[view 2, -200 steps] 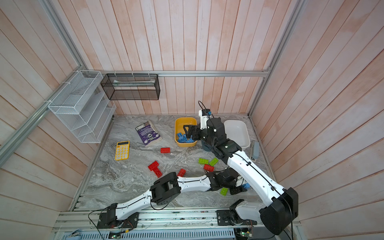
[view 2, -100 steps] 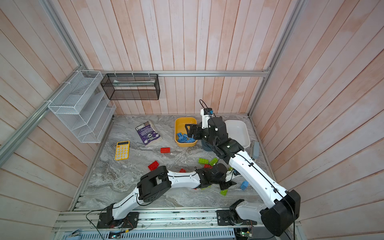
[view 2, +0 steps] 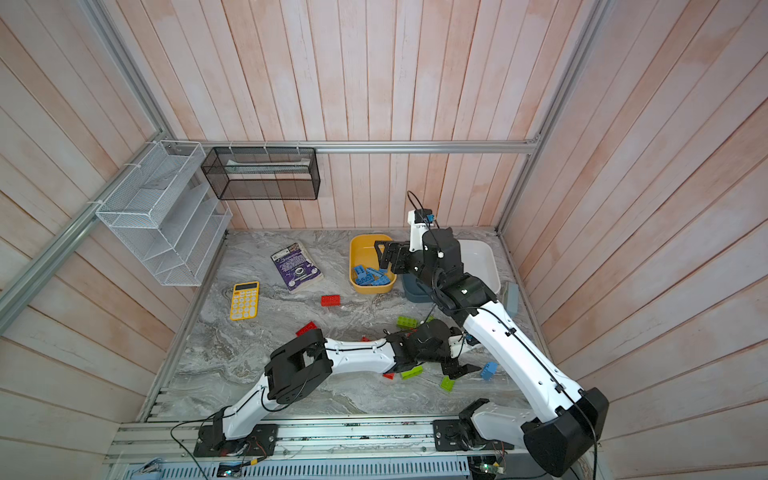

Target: Sort the legos into containers by color

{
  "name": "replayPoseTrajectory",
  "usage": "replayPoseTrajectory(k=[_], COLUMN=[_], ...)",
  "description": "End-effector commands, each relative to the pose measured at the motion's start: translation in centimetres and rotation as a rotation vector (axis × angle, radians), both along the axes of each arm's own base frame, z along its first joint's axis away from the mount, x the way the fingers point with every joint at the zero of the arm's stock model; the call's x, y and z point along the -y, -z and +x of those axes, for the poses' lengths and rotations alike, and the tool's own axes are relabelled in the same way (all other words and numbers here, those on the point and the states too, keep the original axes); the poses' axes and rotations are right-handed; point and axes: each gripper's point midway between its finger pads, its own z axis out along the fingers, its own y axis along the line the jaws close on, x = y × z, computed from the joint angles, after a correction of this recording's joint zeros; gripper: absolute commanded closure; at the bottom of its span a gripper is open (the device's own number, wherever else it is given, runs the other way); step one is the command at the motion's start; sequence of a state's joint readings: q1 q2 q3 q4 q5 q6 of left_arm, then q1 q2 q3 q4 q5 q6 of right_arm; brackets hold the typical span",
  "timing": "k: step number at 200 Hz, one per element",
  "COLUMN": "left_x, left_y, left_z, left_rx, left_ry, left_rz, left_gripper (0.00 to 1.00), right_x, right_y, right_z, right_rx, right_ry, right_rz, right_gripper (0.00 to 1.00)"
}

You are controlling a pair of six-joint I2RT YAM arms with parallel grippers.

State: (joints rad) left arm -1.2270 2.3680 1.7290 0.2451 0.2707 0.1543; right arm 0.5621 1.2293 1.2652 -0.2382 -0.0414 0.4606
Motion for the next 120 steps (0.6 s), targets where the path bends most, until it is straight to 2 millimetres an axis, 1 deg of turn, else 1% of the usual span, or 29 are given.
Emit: replayPoseTrajectory(k=[1,9,13,36,38,40,65,70,84,120], left_x=[1.0,1.6,1.7,3.0,3.1,3.2,3.9,4.1,4.5,5.6], left_y=[2.9,3.3,3.9,4.7,4.8,4.9,5.9,5.8,6.5,6.5], left_z=[-1.1,-1.0,-1.0,-1.2,-1.2,-1.2,-1.4,-1.4,-1.0,-0.2], left_rx=[-0.02,-0.025,-0.031,-0.046,-0.047,-0.048,-0.068,-0.069,-0.074,-0.083], left_ry=[0.092,0.099,0.102,0.119,0.12,0.12,0.126,0.125,0.114,0.067], left_rz=[0.05,0.054,0.064,0.065,0.065,0.065,0.064,0.06,0.06,0.027], left_gripper=[0.17,0.17,0.17,0.17,0.17,0.16,0.16,0.16,0.16,0.18], right_x=[0.5,0.5,0.5,0.3,0.3,0.3,0.4,0.4,0.4,0.6], right_y=[-1.0,-1.0,-1.0,-1.5,-0.5,-0.2,0.0,0.0,0.1,0.5], right_z=[0.0,0.0,0.0,-0.2,-0.2,-0.2,-0.4,-0.5,-0.6,-1.0], right_rx=[0.027,0.029,0.031,0.048,0.032,0.026,0.034,0.035,0.036,0.037], right_ry=[0.018,0.014,0.014,0.0,-0.001,0.0,-0.006,-0.008,-0.013,-0.015], right_rz=[0.001,0.001,0.003,0.012,0.001,-0.003,-0.007,-0.007,-0.006,-0.012], right_gripper=[0.07,0.07,0.07,0.07,0.07,0.07,0.07,0.07,0.07,0.08])
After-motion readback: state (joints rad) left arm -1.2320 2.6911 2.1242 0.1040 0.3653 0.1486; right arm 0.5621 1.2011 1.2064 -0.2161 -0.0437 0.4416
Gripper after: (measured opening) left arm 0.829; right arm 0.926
